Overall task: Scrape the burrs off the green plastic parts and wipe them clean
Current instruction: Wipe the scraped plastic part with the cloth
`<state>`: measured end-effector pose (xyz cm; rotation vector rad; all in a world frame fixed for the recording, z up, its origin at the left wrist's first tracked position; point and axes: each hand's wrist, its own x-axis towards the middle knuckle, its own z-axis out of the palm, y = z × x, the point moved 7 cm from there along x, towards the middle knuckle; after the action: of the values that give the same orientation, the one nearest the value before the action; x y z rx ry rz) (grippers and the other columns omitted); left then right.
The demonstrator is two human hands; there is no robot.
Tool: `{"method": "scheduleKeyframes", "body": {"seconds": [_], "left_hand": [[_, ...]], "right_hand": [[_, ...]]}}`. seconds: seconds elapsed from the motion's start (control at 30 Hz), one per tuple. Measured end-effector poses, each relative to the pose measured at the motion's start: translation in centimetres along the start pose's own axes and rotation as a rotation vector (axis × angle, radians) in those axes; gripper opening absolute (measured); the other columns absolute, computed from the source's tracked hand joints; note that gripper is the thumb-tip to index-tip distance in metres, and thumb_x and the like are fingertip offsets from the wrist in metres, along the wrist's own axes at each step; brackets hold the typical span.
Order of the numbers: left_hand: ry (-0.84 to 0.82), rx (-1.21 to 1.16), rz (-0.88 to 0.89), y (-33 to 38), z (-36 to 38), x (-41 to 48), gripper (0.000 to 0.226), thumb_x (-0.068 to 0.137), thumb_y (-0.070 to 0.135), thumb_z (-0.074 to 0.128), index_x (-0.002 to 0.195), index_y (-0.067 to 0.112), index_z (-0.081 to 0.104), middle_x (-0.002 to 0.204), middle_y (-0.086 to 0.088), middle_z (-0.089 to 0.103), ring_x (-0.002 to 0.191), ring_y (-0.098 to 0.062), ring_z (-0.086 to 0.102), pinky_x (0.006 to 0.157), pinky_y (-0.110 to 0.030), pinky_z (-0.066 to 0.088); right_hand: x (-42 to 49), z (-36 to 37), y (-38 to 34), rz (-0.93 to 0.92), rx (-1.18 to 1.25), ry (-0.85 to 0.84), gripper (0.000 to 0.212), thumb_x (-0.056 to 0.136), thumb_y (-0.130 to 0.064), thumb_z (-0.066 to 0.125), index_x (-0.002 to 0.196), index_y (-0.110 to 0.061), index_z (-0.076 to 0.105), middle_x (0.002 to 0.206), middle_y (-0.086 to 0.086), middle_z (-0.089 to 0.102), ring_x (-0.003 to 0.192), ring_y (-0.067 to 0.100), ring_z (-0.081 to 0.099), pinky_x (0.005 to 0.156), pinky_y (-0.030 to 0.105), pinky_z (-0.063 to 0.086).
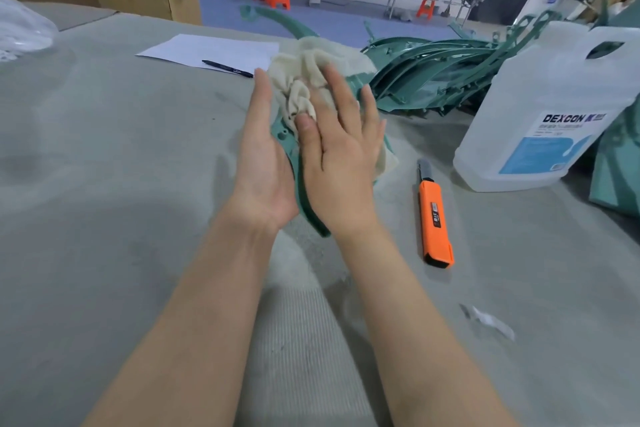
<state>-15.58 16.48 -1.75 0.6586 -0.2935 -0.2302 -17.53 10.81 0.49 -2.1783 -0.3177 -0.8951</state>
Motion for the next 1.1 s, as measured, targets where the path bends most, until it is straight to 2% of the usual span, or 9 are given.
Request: {"method": "scheduleKeyframes", "body": {"seconds": [0.17, 0.33, 0.4, 0.47, 0.6, 0.7, 0.87, 0.97, 1.1], "left_hand": [[0.011, -0.112, 0.089, 1.0, -0.8, 0.1, 0.063, 0.094, 0.062, 0.034, 0.109, 0.011, 0.068, 0.111, -0.009, 0.069, 0.113, -0.025, 0.062, 0.091, -0.040, 0.052], [0.021, -0.074, 0.090, 1.2, -0.6, -0.2, 0.049, 0.096, 0.043, 0.039, 0.111, 0.004, 0.066, 0.113, -0.014, 0.068, 0.108, -0.026, 0.065, 0.090, -0.036, 0.053], [0.115, 0.010, 0.112, 1.5, -1.2, -0.1, 0.034, 0.093, 0.028, 0.047, 0.103, 0.004, 0.069, 0.103, -0.012, 0.071, 0.096, -0.024, 0.068, 0.088, -0.035, 0.054], [0.211, 0.119, 0.115, 1.7, -1.8, -0.1, 0.026, 0.093, 0.015, 0.048, 0.107, 0.003, 0.067, 0.098, -0.013, 0.071, 0.088, -0.025, 0.068, 0.083, -0.036, 0.056], [0.283, 0.089, 0.114, 1.5, -2.0, -0.2, 0.020, 0.092, 0.012, 0.049, 0.105, 0.005, 0.064, 0.094, -0.010, 0.073, 0.084, -0.023, 0.070, 0.075, -0.034, 0.058], [0.262, -0.068, 0.164, 2.3, -2.1, -0.4, 0.024, 0.097, 0.021, 0.047, 0.104, 0.008, 0.065, 0.103, -0.010, 0.071, 0.099, -0.026, 0.068, 0.085, -0.038, 0.056], [0.192, -0.108, 0.260, 3.0, -1.8, -0.5, 0.050, 0.103, 0.037, 0.035, 0.143, 0.009, 0.042, 0.138, -0.013, 0.054, 0.125, -0.030, 0.054, 0.106, -0.047, 0.042], [0.163, -0.130, 0.268, 3.2, -1.7, -0.6, 0.053, 0.102, 0.041, 0.034, 0.143, 0.008, 0.043, 0.139, -0.015, 0.052, 0.125, -0.032, 0.053, 0.106, -0.048, 0.041], [0.158, -0.058, 0.188, 2.3, -1.5, -0.4, 0.046, 0.102, 0.040, 0.036, 0.123, 0.006, 0.058, 0.120, -0.013, 0.065, 0.111, -0.029, 0.063, 0.091, -0.041, 0.053]], "right_hand": [[-0.8, 1.1, -0.6, -0.081, 0.050, -0.127, 0.037, 0.099, -0.026, 0.047, 0.131, -0.015, 0.060, 0.155, 0.002, 0.036, 0.147, 0.028, 0.022, 0.118, 0.055, 0.009], [0.0, 0.7, 2.2, 0.125, -0.113, -0.059, 0.040, 0.103, -0.035, 0.040, 0.136, -0.020, 0.055, 0.158, -0.004, 0.029, 0.149, 0.023, 0.011, 0.118, 0.047, -0.003], [0.2, 0.1, 4.6, 0.247, -0.098, -0.076, 0.038, 0.104, -0.032, 0.039, 0.132, -0.016, 0.058, 0.153, 0.002, 0.038, 0.145, 0.022, 0.025, 0.118, 0.040, 0.011], [0.0, -0.9, 6.1, 0.345, 0.116, -0.012, 0.031, 0.104, -0.027, 0.041, 0.104, -0.008, 0.065, 0.116, 0.006, 0.064, 0.110, 0.021, 0.054, 0.096, 0.033, 0.039], [-0.5, -2.8, 7.9, 0.584, 0.454, 0.221, 0.036, 0.103, -0.033, 0.040, 0.069, -0.027, 0.049, 0.058, -0.020, 0.050, 0.059, 0.000, 0.044, 0.062, 0.019, 0.035], [-0.4, -2.6, 8.2, 0.635, 0.662, 0.254, 0.027, 0.103, -0.036, 0.039, 0.087, -0.034, 0.060, 0.077, -0.022, 0.064, 0.075, -0.007, 0.059, 0.071, 0.014, 0.043], [-0.7, 1.2, 5.9, 0.566, 0.795, -0.152, 0.014, 0.097, -0.027, 0.048, 0.107, -0.027, 0.057, 0.090, -0.017, 0.066, 0.084, -0.002, 0.062, 0.075, 0.020, 0.050], [-0.9, 1.8, 4.8, 0.497, 0.754, -0.213, 0.032, 0.099, -0.012, 0.048, 0.129, -0.019, 0.052, 0.128, 0.001, 0.063, 0.120, 0.018, 0.058, 0.107, 0.044, 0.043], [-0.7, 0.8, 5.6, 0.519, 0.659, -0.130, 0.022, 0.102, -0.016, 0.045, 0.119, -0.016, 0.058, 0.120, 0.004, 0.066, 0.113, 0.018, 0.060, 0.102, 0.041, 0.047]]}}
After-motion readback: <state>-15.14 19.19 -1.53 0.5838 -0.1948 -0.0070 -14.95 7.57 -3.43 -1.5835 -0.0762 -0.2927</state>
